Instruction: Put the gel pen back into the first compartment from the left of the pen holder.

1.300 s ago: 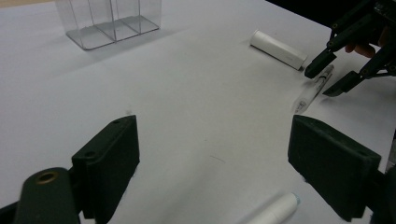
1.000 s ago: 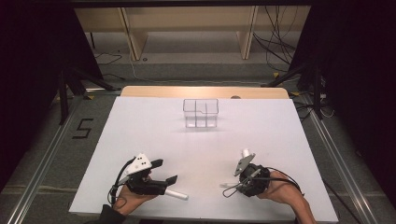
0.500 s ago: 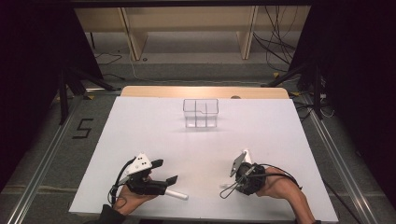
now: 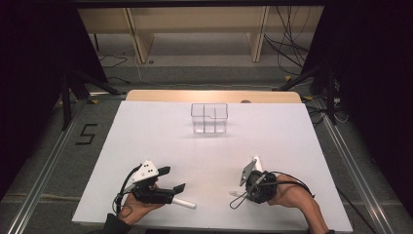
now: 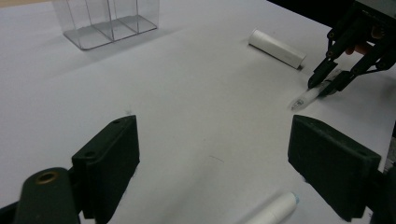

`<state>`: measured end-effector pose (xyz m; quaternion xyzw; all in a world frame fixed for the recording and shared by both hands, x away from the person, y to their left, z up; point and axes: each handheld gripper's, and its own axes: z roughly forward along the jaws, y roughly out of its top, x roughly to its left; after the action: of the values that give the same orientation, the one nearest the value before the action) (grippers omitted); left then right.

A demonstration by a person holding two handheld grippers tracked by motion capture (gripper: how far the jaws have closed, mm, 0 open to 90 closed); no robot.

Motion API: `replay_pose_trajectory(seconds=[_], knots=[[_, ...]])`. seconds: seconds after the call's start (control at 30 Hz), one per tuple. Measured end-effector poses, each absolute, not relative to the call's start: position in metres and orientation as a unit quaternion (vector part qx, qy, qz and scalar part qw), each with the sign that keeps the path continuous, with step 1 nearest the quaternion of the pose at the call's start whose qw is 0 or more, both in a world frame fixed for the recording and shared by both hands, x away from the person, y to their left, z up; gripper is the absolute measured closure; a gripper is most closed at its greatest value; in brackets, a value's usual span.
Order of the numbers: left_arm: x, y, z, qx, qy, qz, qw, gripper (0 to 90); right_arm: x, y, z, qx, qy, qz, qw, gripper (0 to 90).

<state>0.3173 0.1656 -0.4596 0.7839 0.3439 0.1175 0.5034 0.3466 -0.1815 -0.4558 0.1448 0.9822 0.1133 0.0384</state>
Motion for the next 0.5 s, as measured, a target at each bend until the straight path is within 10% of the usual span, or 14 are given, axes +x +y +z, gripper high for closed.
replay_pose_trajectory(seconds=[0.5], knots=[[0.3169, 0.1650, -0.4596, 0.784, 0.344, 0.117, 0.503, 16.2, 0.3434, -0.1793, -0.4544, 0.126, 0.986, 0.102, 0.045, 79.7]])
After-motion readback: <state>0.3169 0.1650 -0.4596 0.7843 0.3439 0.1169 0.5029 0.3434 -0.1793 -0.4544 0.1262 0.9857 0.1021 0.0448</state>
